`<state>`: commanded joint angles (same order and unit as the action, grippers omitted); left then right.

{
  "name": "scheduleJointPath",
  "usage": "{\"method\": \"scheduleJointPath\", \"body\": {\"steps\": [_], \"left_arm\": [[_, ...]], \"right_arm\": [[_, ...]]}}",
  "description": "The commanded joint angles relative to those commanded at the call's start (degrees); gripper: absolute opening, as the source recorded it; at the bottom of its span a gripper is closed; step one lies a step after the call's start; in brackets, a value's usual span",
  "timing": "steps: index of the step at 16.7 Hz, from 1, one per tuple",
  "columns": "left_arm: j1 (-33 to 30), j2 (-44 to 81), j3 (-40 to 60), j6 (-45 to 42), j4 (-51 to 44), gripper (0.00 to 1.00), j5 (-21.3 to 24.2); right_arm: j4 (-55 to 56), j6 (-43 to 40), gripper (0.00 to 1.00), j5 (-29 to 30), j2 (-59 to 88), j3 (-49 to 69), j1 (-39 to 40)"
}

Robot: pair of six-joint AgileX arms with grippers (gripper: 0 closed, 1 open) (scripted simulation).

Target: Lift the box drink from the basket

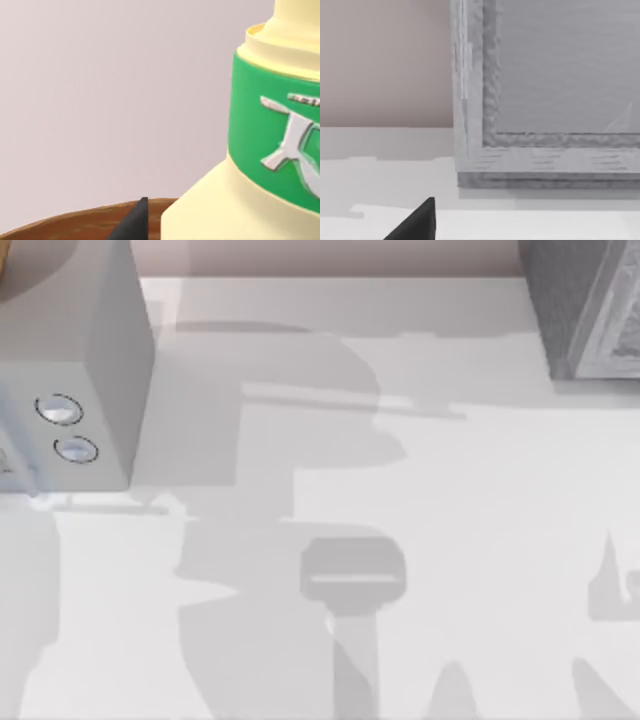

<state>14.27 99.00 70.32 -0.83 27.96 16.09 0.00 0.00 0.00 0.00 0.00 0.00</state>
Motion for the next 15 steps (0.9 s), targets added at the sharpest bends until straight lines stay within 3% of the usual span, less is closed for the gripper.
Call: {"method": "scheduleJointPath", "body": {"steps": [8,15], "left_arm": [[0.0,0.0,0.0,0.0,0.0,0.02,0.0],[0.0,0.0,0.0,0.0,0.0,0.00,0.0]], "right_arm": [[0.0,0.0,1.00,0.0,0.0,0.0,0.0],[0.0,0.0,1.00,0.0,0.0,0.0,0.0]]}}
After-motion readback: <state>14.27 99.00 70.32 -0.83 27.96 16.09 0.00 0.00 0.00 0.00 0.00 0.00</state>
